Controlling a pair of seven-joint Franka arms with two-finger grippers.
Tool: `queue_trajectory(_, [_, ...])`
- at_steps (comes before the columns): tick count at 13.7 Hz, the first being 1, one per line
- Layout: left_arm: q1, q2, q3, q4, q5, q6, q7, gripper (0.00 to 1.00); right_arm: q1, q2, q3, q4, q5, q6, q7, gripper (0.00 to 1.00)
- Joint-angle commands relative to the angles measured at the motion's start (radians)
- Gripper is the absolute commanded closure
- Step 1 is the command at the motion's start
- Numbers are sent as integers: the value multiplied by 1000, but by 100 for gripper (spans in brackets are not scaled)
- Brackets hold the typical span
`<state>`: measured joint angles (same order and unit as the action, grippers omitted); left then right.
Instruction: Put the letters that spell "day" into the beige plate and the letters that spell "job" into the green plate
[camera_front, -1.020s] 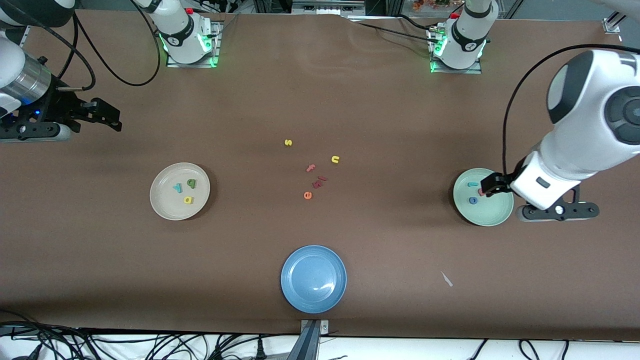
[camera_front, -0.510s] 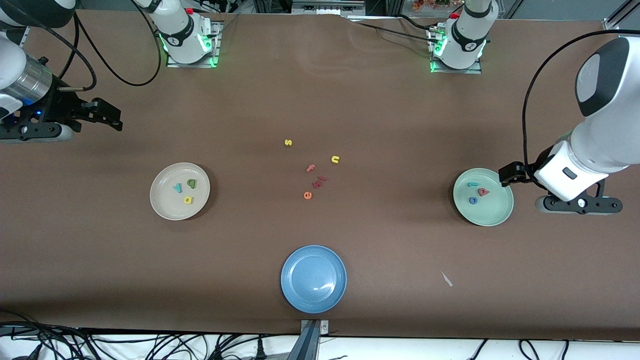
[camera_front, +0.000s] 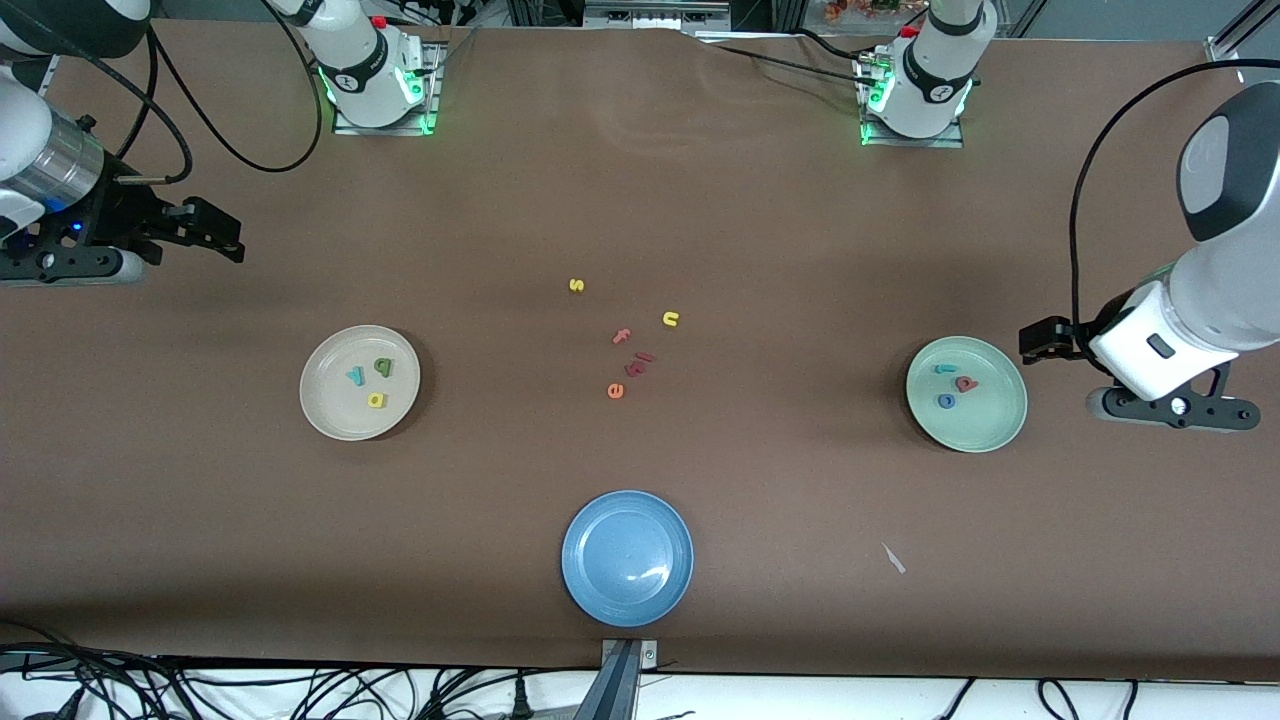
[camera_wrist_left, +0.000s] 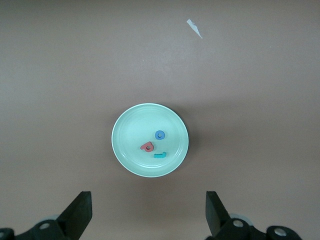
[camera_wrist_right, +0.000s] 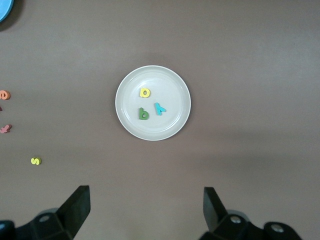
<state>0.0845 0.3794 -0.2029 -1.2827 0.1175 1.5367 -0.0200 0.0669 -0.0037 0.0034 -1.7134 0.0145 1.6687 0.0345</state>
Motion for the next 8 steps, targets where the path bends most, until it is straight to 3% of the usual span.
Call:
queue_trajectory(1, [-35,-37,80,-20,-71,-20,34,0,8,13,-10,29,5,-23,-13,0])
queue_trajectory(2, [-60,-40,115,-21,-82,-20,47,0,8,13,-10,29,5,-23,-13,0])
queue_trajectory(8, [-57,-48,135,-43,-110,-7,97,0,8,13,-10,29,5,-23,-13,0])
